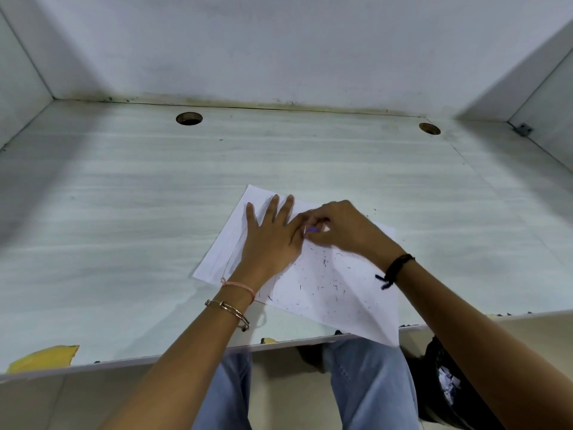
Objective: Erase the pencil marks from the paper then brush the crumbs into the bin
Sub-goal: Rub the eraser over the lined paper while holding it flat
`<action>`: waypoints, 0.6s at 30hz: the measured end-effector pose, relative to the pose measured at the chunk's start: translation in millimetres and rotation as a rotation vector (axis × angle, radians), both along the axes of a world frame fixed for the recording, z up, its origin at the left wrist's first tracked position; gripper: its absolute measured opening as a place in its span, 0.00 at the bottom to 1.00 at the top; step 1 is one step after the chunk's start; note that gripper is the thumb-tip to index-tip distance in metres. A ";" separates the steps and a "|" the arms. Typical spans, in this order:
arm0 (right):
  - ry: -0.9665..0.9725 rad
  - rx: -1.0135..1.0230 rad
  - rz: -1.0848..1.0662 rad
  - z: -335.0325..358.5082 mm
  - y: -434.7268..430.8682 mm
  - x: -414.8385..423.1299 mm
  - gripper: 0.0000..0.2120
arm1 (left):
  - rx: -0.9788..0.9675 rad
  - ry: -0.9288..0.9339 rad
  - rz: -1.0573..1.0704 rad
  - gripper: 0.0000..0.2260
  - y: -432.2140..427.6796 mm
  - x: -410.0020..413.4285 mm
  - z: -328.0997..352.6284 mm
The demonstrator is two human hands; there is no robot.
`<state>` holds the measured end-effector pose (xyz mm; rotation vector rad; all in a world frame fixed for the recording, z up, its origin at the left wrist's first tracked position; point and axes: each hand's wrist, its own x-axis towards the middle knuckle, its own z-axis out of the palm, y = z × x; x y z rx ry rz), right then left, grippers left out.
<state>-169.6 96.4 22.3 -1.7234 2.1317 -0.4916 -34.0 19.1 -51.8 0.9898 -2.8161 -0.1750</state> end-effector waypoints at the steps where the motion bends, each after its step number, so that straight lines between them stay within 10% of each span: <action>1: 0.021 -0.030 -0.048 0.8 -2.9 -6.4 0.02 | -0.019 -0.009 -0.002 0.29 0.2 0.7 -0.2; 18: 0.008 0.024 -0.051 0.8 -5.4 -7.8 0.03 | -0.035 -0.019 0.012 0.23 1.0 -0.8 0.9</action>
